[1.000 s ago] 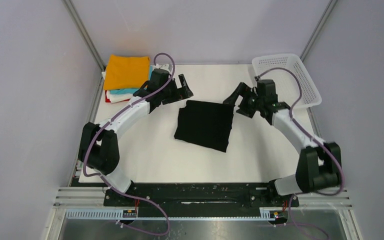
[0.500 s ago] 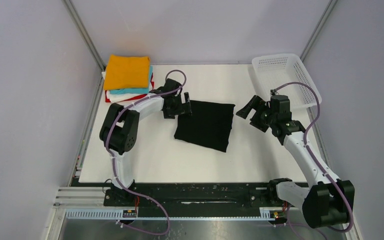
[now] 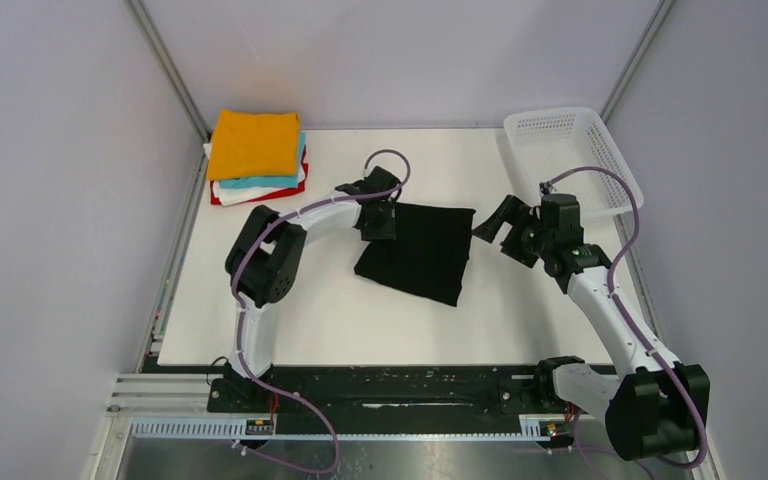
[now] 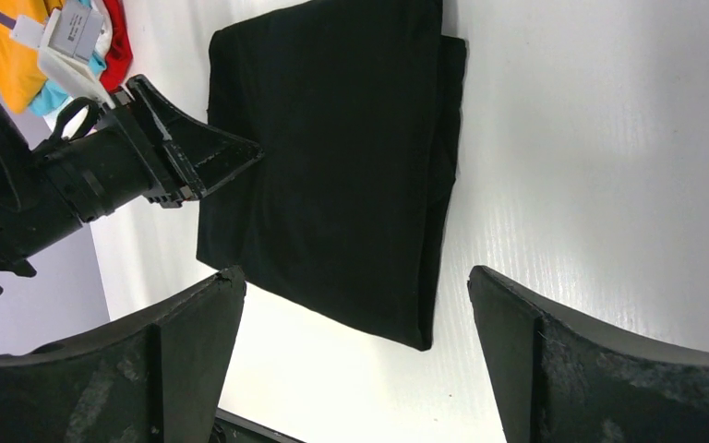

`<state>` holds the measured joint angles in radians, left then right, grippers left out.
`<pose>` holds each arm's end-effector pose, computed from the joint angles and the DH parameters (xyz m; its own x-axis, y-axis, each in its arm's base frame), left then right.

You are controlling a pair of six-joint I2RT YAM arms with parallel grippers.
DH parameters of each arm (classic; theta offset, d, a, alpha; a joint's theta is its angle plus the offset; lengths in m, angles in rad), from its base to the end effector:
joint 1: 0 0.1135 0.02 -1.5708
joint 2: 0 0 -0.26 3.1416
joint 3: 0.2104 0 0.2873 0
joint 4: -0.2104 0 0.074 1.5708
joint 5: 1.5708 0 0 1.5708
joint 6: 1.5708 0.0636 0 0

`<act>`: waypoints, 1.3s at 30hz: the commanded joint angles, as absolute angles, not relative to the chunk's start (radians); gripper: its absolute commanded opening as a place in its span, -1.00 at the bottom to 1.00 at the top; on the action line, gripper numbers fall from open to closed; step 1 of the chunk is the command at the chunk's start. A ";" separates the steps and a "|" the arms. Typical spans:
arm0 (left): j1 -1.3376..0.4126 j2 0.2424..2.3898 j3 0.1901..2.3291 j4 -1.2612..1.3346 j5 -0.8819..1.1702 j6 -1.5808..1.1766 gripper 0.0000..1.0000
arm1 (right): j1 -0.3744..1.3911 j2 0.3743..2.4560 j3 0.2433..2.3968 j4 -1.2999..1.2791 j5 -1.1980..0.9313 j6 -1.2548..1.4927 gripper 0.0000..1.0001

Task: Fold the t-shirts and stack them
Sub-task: Put the neatly folded tshirt into the corner of the board with the left arm

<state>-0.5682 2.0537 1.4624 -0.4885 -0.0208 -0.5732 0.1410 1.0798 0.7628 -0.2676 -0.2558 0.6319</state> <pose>0.3988 -0.2530 0.1156 -0.9118 -0.0612 -0.4061 0.0420 0.9698 -0.2403 0.2909 0.0575 0.2374 -0.6446 0.4857 -0.5904 0.0445 0.7948 0.6053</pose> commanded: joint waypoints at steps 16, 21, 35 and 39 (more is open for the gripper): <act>-0.594 2.103 1.720 -0.548 -0.848 -0.227 -1.00 | 0.114 1.022 0.762 -0.312 -0.130 0.539 0.99; -0.502 2.061 1.723 -0.371 -0.868 -0.056 -1.00 | 0.114 0.974 0.755 -0.317 -0.043 0.509 0.99; -0.339 2.065 1.908 -0.127 -0.838 0.389 -1.00 | 0.113 1.018 0.780 -0.329 -0.010 0.490 0.99; -0.314 2.069 1.988 -0.147 -0.824 0.430 -1.00 | 0.113 1.029 0.786 -0.336 0.007 0.490 0.99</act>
<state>-0.3397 2.1197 1.8793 -0.2153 -0.8127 0.3325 0.1165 1.0191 0.7544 -0.3275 -0.0383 0.5098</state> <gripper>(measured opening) 0.069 0.993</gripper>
